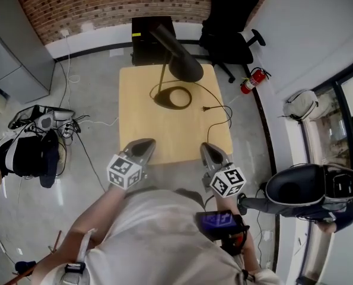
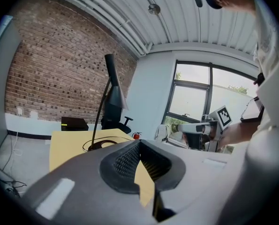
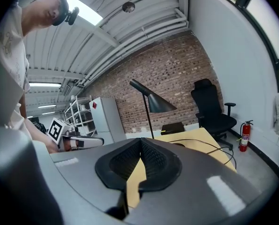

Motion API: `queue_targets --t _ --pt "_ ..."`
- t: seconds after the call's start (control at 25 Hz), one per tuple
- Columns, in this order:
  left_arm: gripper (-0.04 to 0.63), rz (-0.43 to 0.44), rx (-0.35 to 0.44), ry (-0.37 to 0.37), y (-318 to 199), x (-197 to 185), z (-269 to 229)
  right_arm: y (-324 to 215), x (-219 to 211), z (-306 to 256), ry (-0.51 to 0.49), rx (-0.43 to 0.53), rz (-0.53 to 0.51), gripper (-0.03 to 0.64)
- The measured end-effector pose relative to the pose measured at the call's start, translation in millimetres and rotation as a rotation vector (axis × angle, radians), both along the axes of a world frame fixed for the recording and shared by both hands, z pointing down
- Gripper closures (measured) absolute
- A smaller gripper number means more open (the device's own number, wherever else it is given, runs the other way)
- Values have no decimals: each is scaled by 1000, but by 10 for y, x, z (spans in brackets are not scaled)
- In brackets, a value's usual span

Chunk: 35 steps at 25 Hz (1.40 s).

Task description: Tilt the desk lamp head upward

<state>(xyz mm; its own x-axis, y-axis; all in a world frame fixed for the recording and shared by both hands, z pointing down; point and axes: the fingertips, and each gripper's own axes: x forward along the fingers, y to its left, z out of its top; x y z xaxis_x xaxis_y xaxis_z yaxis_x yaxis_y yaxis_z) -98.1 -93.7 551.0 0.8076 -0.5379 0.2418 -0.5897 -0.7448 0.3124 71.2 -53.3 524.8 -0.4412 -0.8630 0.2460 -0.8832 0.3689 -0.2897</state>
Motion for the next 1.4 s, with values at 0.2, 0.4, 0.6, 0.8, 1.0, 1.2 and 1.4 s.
queue_targets --t 0.2,0.4,0.6,0.8,1.0,1.2,1.4 --pt "595 -32 17 21 -176 -87 -25 -244 -17 3 25 9 -21 606" --pt "595 -72 32 3 -308 -58 -137 -478 -26 -86 19 7 -72 605" --pt "595 -115 49 -23 -516 -31 -196 -772 -4 -144 6 37 -126 606" --pt "595 -115 70 -45 -741 302 -280 -1039 234 -164 39 65 -179 606" --pt "595 -129 95 -63 -928 644 -361 -1257 491 -132 63 92 -241 606" --pt "594 -164 114 -76 -1155 825 -500 -1523 676 -150 52 109 -278 605" --pt "595 -237 126 -93 -1300 872 -550 -1745 745 -75 1 105 -330 604"
